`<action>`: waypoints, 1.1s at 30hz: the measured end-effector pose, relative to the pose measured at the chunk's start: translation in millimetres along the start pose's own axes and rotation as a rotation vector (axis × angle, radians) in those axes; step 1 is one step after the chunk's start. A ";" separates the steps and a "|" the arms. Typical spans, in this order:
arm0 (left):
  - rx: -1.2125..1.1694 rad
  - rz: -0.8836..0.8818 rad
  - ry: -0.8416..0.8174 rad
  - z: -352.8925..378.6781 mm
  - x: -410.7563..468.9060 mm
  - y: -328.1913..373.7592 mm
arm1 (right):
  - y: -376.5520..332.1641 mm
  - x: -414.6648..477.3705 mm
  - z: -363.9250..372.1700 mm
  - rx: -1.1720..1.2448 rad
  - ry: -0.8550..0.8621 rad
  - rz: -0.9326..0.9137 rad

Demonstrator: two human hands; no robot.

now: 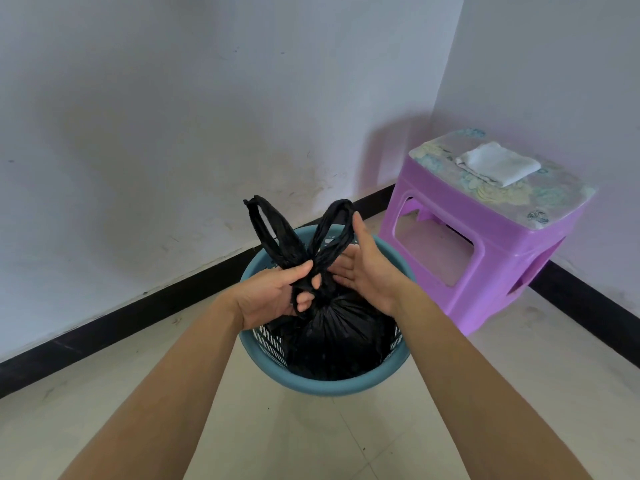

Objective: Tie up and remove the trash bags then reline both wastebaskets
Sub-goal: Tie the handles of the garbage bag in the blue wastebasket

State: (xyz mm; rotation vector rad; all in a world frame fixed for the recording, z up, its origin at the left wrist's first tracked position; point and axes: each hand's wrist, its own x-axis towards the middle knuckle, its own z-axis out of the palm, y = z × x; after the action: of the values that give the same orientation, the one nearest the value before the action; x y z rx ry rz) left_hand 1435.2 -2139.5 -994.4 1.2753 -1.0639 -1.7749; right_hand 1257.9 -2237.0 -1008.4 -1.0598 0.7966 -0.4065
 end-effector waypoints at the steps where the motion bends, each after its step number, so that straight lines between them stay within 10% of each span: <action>1: -0.011 -0.022 -0.018 0.0 0.4 0.0 | -3.5 -1.4 4.4 0.034 -0.053 -0.036; 14: -0.122 0.088 0.197 7.5 13.5 -9.2 | -25.2 -15.4 23.5 1.015 0.302 -0.195; 26: -0.359 0.252 0.430 3.2 15.7 -11.9 | -25.2 -31.9 9.0 0.862 0.291 -0.138; 33: -0.447 0.191 0.511 8.5 17.5 -7.5 | -9.1 -28.2 14.9 0.379 0.384 -0.091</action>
State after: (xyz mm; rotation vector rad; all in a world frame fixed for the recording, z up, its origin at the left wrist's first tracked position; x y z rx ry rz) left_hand 1421.7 -2150.0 -1006.4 1.2011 -0.4504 -1.3362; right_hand 1251.1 -2213.8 -985.8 -0.6701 0.9652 -0.8208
